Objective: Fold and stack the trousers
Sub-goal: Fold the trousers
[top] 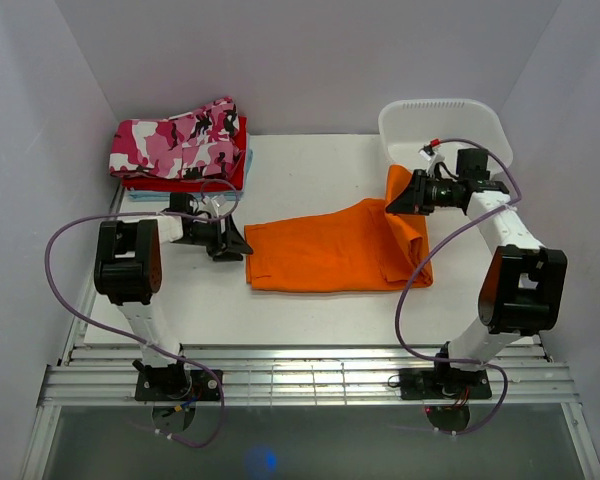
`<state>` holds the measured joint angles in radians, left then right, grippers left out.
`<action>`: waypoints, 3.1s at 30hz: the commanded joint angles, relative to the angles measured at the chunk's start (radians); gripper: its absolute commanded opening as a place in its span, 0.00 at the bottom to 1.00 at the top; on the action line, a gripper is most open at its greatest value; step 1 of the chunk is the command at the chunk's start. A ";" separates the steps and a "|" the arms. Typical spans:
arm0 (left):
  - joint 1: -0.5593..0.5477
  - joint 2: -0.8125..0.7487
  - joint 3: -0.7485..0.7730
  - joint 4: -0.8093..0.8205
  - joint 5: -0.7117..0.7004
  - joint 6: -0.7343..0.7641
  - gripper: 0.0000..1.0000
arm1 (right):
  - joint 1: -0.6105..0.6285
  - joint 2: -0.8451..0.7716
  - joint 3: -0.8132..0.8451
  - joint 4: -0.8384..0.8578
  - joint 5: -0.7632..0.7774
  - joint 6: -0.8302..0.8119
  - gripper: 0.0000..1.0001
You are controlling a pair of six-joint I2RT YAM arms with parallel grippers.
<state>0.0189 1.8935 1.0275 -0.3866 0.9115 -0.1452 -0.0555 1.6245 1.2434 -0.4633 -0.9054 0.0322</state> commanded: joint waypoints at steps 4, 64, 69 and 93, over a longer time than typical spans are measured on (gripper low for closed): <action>-0.076 0.076 0.006 0.080 -0.068 -0.043 0.50 | 0.158 -0.009 -0.009 0.264 -0.049 0.199 0.08; -0.112 0.219 -0.038 0.132 -0.120 -0.128 0.00 | 0.793 0.526 0.258 0.655 0.405 0.795 0.08; -0.112 0.226 -0.038 0.134 -0.123 -0.128 0.00 | 0.810 0.537 0.271 0.621 0.448 0.807 0.08; 0.170 -0.005 0.037 -0.198 -0.203 0.076 0.63 | 0.810 0.511 0.234 0.807 0.287 0.787 0.62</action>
<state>0.1253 1.9366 1.0798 -0.5148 0.8906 -0.2028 0.7452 2.1864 1.4193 0.2707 -0.5190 0.8726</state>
